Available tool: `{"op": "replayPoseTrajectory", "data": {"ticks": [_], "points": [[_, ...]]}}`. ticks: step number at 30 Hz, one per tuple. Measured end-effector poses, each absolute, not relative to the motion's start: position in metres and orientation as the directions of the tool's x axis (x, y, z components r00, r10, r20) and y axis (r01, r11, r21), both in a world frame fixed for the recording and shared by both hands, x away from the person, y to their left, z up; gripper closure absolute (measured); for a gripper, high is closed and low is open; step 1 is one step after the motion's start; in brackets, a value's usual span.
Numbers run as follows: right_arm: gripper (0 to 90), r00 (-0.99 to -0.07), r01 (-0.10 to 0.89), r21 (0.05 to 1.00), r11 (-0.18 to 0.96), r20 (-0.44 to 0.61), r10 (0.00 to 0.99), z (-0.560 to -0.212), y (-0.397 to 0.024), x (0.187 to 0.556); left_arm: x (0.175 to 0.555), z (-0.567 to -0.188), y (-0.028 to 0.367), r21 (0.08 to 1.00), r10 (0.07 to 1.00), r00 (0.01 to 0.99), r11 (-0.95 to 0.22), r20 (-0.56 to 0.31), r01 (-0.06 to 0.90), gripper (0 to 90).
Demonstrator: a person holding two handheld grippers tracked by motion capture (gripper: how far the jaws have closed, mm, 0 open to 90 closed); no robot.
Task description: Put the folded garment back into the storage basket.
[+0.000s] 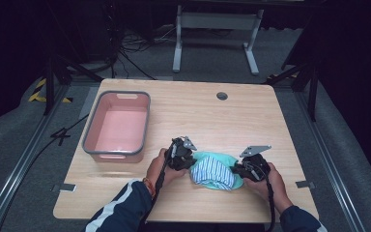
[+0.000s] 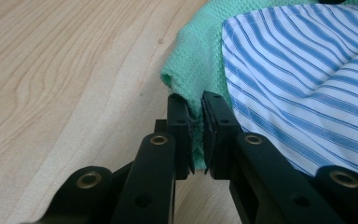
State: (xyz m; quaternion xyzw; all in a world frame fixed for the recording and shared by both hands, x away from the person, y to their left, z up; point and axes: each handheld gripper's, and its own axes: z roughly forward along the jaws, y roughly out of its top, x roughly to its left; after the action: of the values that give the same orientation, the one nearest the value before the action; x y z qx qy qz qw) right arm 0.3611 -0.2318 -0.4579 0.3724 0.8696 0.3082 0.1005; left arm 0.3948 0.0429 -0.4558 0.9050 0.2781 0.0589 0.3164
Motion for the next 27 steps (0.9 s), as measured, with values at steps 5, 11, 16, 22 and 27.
{"op": "replayPoseTrajectory", "data": {"ticks": [5, 11, 16, 22, 27], "points": [[83.6, -0.701, 0.585, 0.617, 0.527, 0.058, 0.71, -0.454, -0.233, 0.362, 0.396, -0.454, 0.043, 0.609, 0.542, 0.837, -0.641, -0.071, 0.467, 82.5], [83.6, -0.692, 0.584, 0.63, 0.513, 0.055, 0.72, -0.447, -0.232, 0.364, 0.396, -0.448, 0.043, 0.601, 0.548, 0.833, -0.64, -0.081, 0.479, 82.7], [83.7, -0.693, 0.587, 0.626, 0.513, 0.061, 0.719, -0.441, -0.226, 0.368, 0.397, -0.438, 0.045, 0.592, 0.563, 0.824, -0.642, -0.065, 0.487, 82.8], [83.8, -0.694, 0.58, 0.645, 0.498, 0.071, 0.716, -0.428, -0.223, 0.375, 0.401, -0.422, 0.049, 0.601, 0.575, 0.817, -0.637, -0.046, 0.482, 82.9], [83.9, -0.689, 0.586, 0.651, 0.482, 0.088, 0.719, -0.422, -0.222, 0.381, 0.403, -0.416, 0.049, 0.6, 0.574, 0.819, -0.644, -0.033, 0.475, 83.0]]}}
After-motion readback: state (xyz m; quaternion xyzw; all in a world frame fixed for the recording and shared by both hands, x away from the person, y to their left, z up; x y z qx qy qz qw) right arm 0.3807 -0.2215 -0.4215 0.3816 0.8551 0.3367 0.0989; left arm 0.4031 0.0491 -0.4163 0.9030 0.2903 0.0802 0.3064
